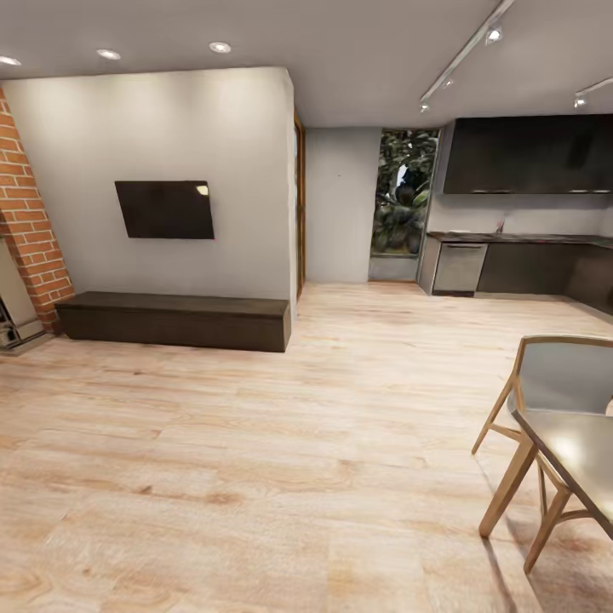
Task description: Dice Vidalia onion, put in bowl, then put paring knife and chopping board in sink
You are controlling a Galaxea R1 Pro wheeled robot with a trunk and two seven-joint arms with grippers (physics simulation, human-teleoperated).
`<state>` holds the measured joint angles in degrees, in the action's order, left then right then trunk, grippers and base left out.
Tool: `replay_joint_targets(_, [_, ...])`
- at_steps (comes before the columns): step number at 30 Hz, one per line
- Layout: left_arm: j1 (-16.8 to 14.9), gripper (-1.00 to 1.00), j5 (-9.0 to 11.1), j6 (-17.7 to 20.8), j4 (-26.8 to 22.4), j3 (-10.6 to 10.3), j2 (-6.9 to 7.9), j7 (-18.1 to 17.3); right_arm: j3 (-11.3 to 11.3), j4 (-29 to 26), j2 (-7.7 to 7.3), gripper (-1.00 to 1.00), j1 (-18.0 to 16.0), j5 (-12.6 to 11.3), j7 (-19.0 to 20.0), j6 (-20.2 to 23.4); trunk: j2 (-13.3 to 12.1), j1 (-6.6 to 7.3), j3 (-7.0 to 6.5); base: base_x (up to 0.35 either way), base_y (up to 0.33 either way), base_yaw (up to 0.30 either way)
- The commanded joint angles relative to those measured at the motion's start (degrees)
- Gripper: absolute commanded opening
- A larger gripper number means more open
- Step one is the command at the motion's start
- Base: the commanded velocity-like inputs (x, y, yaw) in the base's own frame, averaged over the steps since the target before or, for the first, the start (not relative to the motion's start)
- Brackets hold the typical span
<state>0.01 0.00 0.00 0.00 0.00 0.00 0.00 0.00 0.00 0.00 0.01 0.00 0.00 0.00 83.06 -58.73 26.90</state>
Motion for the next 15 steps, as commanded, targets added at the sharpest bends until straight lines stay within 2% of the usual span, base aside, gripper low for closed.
replay_joint_targets(1, [-0.01, 1.00, 0.00, 0.00, 0.00, 0.00, 0.00, 0.00, 0.00, 0.00, 0.00, 1.00, -0.01, 0.00, 0.00, 0.00, 0.02, 0.00, 0.03, 0.000, 0.000, 0.000])
replay_joint_targets(9, [-0.18, 1.00, -0.09, 0.18, 0.09, 0.18, 0.22, 0.00, -0.30, -1.46, 2.44, 1.00, -0.18, 0.19, -0.09, -0.33, 0.02, 0.00, 0.03, 0.000, 0.000, 0.000])
replay_joint_targets(15, [-0.18, 1.00, -0.09, 0.18, 0.09, 0.18, 0.39, 0.00, -0.32, -1.74, 2.62, 1.00, -0.18, 0.26, -0.09, -1.71, 0.02, 0.00, 0.03, 0.000, 0.000, 0.000])
